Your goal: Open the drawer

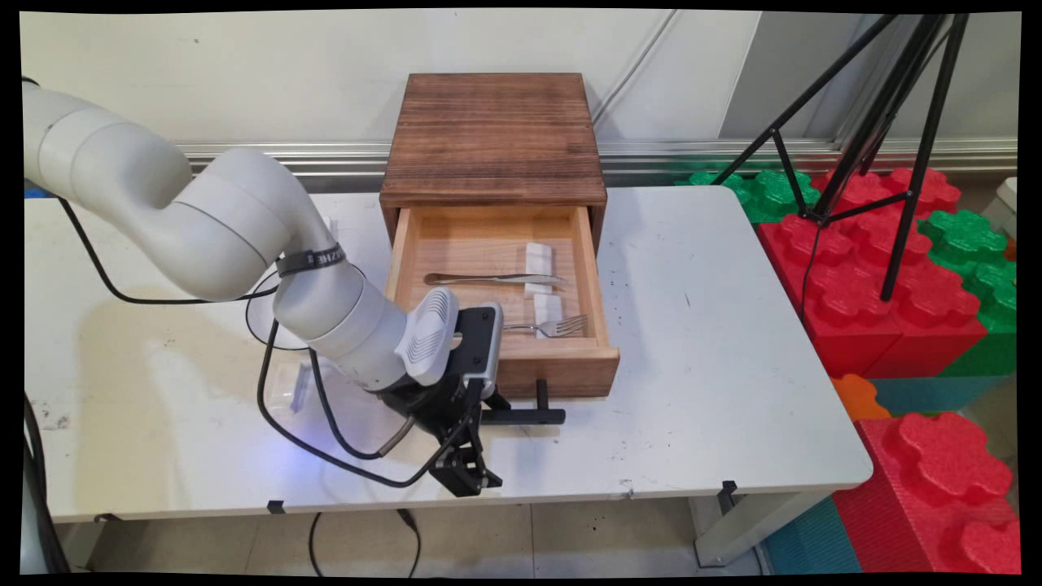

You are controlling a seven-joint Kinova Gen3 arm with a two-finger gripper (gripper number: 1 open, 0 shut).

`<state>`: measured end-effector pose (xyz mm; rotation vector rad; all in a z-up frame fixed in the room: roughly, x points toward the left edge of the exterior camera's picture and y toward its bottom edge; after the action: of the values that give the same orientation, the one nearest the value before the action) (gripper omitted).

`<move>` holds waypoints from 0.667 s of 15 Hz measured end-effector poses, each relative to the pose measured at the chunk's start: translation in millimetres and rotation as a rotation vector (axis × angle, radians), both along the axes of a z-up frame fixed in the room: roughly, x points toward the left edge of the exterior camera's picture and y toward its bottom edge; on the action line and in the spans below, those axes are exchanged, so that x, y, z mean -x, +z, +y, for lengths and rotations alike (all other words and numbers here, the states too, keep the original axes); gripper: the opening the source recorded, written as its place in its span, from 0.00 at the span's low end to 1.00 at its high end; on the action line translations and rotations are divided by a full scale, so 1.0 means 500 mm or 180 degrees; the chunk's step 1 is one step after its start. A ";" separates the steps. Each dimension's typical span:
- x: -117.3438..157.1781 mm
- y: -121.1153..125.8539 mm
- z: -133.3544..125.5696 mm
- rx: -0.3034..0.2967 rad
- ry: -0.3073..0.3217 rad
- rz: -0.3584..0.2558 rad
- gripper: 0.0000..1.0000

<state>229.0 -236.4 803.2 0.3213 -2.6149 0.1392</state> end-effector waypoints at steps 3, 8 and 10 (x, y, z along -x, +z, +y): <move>0.003 -0.001 0.013 0.0004 -0.0024 0.0022 1.00; 0.007 -0.001 0.029 0.0008 -0.0053 0.0047 1.00; 0.008 -0.002 0.037 0.0010 -0.0065 0.0056 1.00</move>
<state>225.1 -218.1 802.4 0.2934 -2.5995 0.1329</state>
